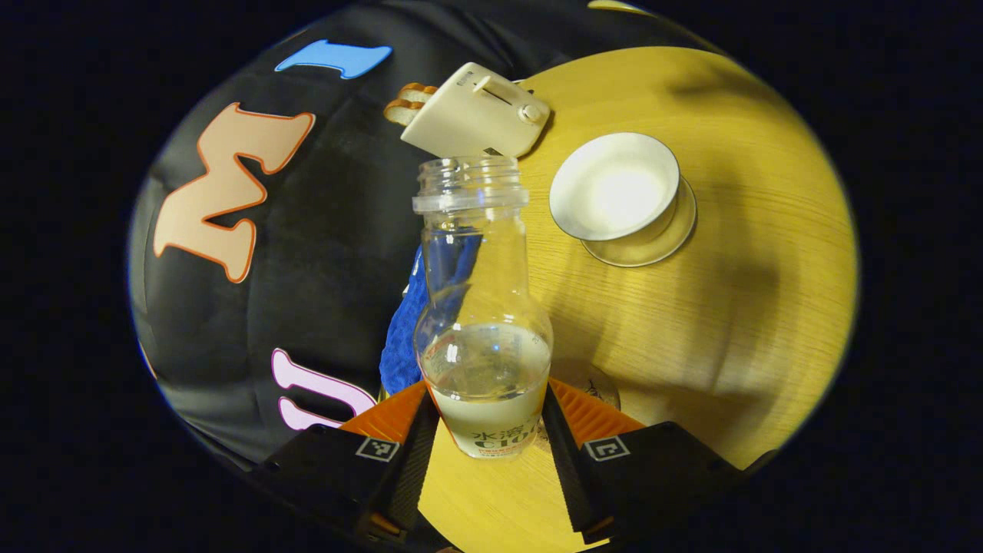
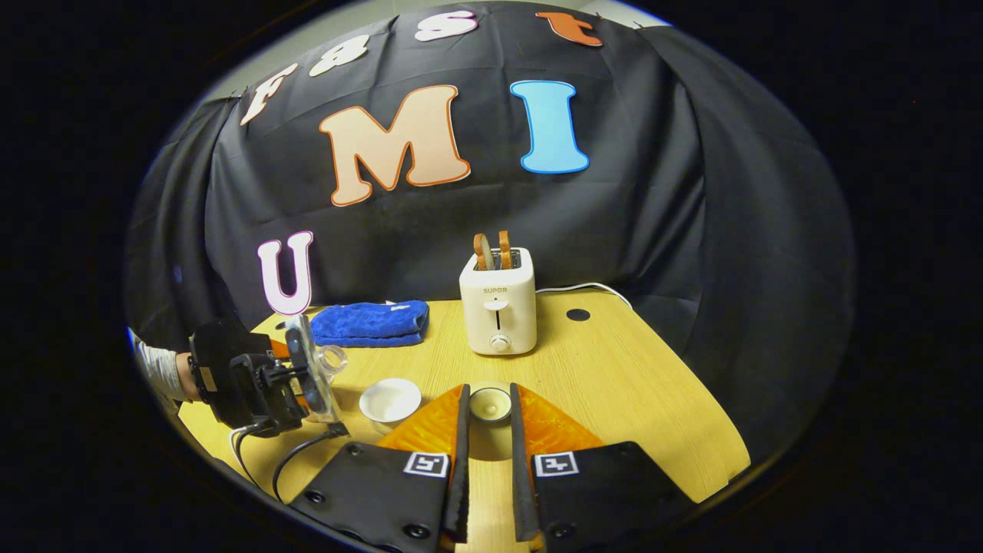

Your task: Open the teacup lid with one hand, grasp the water bottle and pour water into the teacup with the other hand; after pouring, place the water bottle on the coaster and then close the teacup lid.

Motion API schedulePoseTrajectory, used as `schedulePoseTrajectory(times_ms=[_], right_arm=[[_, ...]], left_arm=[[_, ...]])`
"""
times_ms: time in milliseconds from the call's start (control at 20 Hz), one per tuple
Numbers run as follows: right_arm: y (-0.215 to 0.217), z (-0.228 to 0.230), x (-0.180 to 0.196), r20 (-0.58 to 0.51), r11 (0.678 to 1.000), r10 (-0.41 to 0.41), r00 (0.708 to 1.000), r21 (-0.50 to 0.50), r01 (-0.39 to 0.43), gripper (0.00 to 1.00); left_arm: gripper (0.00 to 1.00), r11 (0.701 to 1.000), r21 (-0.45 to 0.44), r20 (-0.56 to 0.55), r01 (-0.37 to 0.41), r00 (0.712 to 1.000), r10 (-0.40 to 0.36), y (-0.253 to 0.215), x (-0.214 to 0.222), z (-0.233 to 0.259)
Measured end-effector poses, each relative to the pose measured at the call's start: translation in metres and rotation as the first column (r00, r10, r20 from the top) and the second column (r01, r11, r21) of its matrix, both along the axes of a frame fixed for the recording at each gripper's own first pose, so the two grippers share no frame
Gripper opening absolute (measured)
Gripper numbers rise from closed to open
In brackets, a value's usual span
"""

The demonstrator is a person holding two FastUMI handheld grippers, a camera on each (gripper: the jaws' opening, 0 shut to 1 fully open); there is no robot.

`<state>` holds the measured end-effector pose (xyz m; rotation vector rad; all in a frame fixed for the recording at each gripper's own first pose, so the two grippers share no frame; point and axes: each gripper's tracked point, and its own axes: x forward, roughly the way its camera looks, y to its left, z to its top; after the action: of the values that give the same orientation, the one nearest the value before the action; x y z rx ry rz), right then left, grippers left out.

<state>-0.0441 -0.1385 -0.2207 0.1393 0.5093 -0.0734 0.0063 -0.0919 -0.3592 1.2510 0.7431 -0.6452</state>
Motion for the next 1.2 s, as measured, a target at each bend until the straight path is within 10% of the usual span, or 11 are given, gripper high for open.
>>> schedulePoseTrajectory(times_ms=[350, 1200], right_arm=[[-0.011, -0.011, -0.007, -0.019, 1.000, -0.013, 1.000, 0.019, 0.013, 0.27], [-0.012, -0.025, -0.014, -0.034, 0.999, 0.000, 0.999, 0.052, 0.001, 0.26]], left_arm=[[0.72, 0.982, 0.160, -0.081, 0.101, 0.993, -0.089, -0.001, -0.005, -0.005], [0.72, 0.829, 0.465, -0.197, 0.311, 0.949, -0.246, 0.001, 0.007, 0.017]])
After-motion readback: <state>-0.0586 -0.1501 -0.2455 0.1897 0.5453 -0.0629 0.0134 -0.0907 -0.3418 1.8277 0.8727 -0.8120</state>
